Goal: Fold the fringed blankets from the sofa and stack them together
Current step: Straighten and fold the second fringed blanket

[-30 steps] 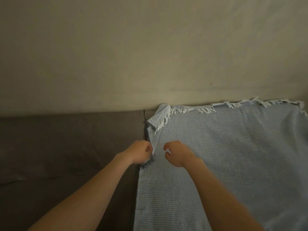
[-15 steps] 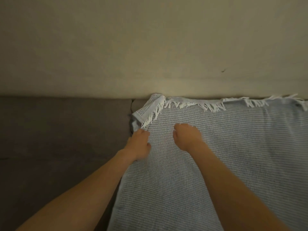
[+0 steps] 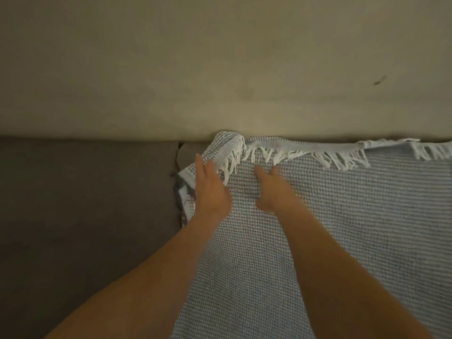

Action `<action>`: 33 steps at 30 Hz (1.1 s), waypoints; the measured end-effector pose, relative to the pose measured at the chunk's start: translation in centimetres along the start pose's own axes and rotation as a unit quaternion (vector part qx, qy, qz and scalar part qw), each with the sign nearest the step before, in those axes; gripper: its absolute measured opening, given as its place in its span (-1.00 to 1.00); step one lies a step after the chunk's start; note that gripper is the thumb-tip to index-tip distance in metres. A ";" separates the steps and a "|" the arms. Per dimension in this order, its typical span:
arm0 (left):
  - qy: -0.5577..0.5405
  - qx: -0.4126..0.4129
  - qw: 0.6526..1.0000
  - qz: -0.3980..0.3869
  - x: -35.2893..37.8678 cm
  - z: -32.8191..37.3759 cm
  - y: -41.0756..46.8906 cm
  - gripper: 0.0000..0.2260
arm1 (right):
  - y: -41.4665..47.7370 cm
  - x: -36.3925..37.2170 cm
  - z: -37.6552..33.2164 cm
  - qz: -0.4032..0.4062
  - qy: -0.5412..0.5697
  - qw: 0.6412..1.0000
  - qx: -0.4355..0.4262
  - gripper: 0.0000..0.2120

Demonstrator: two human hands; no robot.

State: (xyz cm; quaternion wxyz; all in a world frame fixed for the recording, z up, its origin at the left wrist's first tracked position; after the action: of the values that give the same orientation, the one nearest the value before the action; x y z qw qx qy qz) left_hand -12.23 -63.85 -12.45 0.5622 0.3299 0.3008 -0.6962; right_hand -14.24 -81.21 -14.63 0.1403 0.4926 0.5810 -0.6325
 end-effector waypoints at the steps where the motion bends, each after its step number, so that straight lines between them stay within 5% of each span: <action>1: 0.000 -0.002 1.000 0.005 0.2 -0.1 0.9 -0.28 | 0.7 0.3 -0.2 0.001 -0.001 1.000 -0.004 0.06; 6: 0.045 -0.040 0.998 -0.025 1.2 -0.5 4.1 -0.21 | 2.2 0.2 0.0 -0.013 -0.005 1.000 -0.007 -0.10; 11: 0.066 -0.010 0.996 -0.062 1.5 -0.4 4.5 -0.56 | 2.6 -1.4 -0.9 0.016 0.025 0.999 -0.041 -0.52; 15: 0.055 -0.032 0.985 -0.163 2.6 0.1 1.5 -0.60 | 2.3 -1.9 -1.1 0.012 0.013 0.999 -0.042 -0.71; 19: 0.092 0.007 0.985 -0.143 1.0 2.0 -1.7 -0.78 | 0.3 -1.8 0.2 -0.049 -0.044 0.997 -0.041 -0.34; 21: 0.044 0.037 0.990 -0.129 -0.6 3.1 -3.3 -0.80 | -1.6 -2.0 0.8 -0.054 -0.053 0.996 -0.042 -0.37; 23: -0.025 0.061 0.991 -0.120 -2.2 4.1 -4.6 -0.86 | -3.5 -3.6 0.9 0.020 -0.007 0.999 -0.025 -0.56; 25: -0.043 0.084 0.990 -0.108 -5.0 5.5 -6.0 -0.93 | -7.2 -6.5 0.6 0.131 0.027 0.991 -0.022 -0.36; 28: -0.063 0.102 0.989 -0.086 -9.4 8.2 -8.1 -0.91 | -12.9 -8.1 -2.0 0.205 0.006 0.970 -0.134 -0.13; 33: -0.092 0.071 0.989 -0.094 -14.9 10.7 -12.0 -0.90 | -21.0 -8.0 -5.7 0.180 -0.077 0.954 -0.228 -0.73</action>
State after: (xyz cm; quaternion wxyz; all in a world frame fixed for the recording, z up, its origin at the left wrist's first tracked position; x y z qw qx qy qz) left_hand -23.10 -61.30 6.42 0.4948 0.2738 0.2271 -0.7929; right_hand -23.53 -73.44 5.09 0.4044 0.4939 0.5992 -0.4832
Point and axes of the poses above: each hand's wrist, its own y-axis towards the middle knuckle, its own x-axis out of the palm, z = x × y, the point moved 8 cm from there along y, towards the middle knuckle, and after that the axes turned 9 degrees about x, right-handed, at the moved point
